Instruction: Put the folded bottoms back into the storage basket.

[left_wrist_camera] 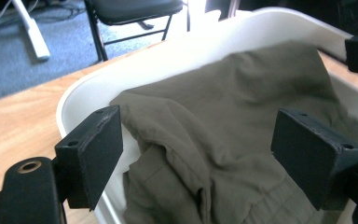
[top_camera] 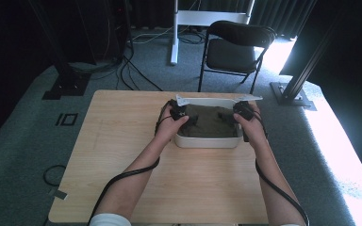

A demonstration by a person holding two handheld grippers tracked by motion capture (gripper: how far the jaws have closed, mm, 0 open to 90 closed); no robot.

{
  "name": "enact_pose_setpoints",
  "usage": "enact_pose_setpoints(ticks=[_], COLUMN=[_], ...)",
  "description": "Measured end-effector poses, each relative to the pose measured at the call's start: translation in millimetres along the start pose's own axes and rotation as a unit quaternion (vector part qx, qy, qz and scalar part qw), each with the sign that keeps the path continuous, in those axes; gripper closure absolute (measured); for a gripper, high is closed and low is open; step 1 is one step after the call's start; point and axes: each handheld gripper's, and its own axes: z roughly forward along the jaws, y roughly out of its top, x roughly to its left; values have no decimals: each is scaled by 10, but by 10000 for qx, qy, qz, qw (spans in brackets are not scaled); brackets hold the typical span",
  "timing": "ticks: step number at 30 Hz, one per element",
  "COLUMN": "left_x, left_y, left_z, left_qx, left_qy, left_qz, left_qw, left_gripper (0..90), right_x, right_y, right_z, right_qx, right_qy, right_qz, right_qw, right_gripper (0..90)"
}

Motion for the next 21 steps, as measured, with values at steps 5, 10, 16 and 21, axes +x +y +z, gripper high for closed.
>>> enact_pose_setpoints(ticks=[5,10,16,21], left_x=[-21,-45,-84,-129], left_y=[-19,-74,-113,-167], left_z=[-100,-200,-317,-423], left_qx=[-180,-340,-516,-642], left_qy=[-55,-140,-242,-295], left_qz=[-24,-78,-57,-8], left_qw=[9998,9993,9984,9975], left_gripper=[165,165,165,165], right_x=[78,149,213,280], right_y=[-34,-48,-81,-134], right_z=[-57,-145,-221,-262], right_qx=[-82,-287,-424,-465], right_qy=[223,332,358,424], right_qz=[-27,-66,-149,-256], right_qw=[9997,9990,9983,9977], right_gripper=[145,145,145,142])
